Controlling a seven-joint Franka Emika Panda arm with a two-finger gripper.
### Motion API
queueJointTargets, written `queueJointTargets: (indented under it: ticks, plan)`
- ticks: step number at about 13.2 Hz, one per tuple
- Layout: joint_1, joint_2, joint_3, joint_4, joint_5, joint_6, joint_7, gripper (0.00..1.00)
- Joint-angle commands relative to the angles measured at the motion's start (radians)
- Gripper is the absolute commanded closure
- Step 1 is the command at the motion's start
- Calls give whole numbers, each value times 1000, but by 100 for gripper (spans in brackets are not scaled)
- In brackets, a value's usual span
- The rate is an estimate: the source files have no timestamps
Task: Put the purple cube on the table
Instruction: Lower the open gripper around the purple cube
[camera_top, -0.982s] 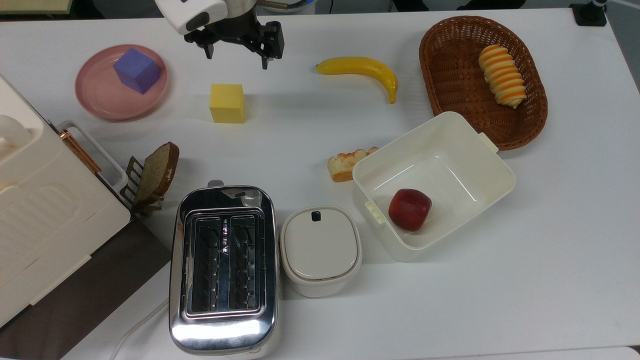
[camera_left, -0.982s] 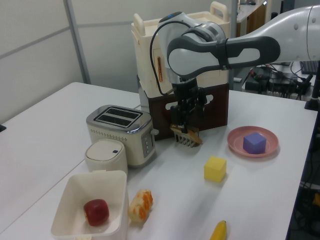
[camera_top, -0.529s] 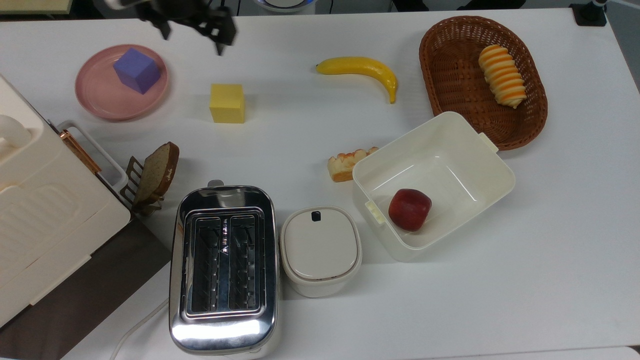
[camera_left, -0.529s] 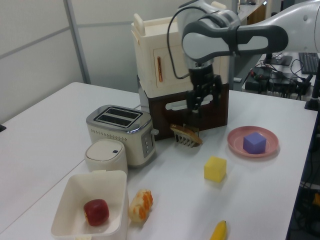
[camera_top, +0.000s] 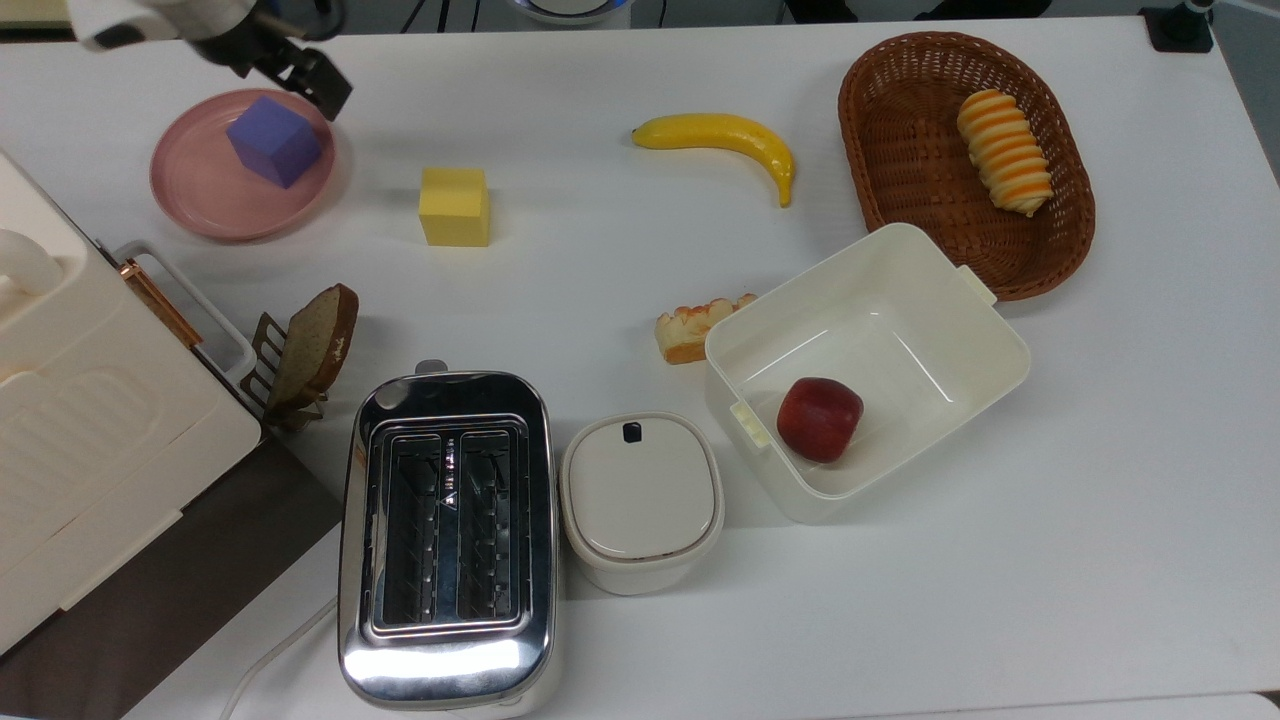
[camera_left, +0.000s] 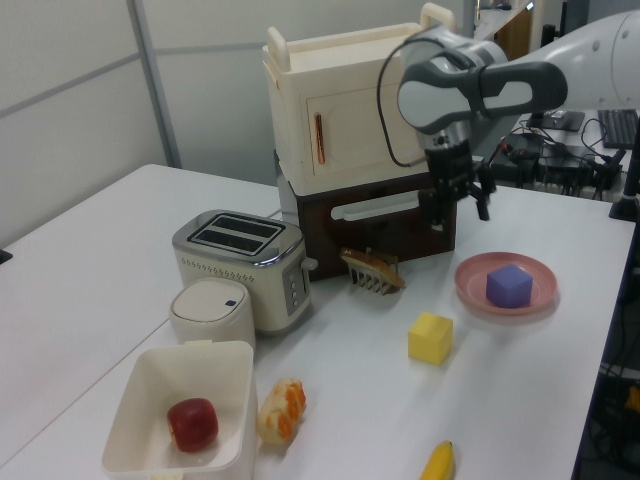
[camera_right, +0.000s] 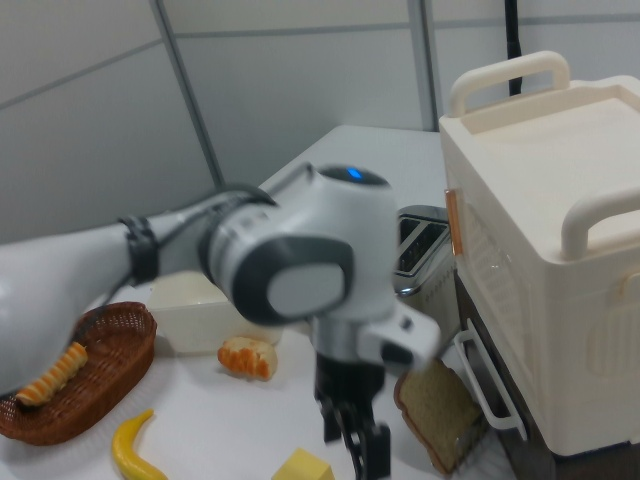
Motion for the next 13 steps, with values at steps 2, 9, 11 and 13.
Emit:
queueJointTargets:
  ticks: [2, 9, 11, 13]
  plan:
    - [-62, 63, -1, -92, -18, 90, -10, 0]
    - [-164, 175, -2, -104, -18, 219, -82, 0]
    - [-173, 178, -2, -114, -18, 241, -91, 0]
    - [-182, 178, -2, -121, -19, 241, -113, 0]
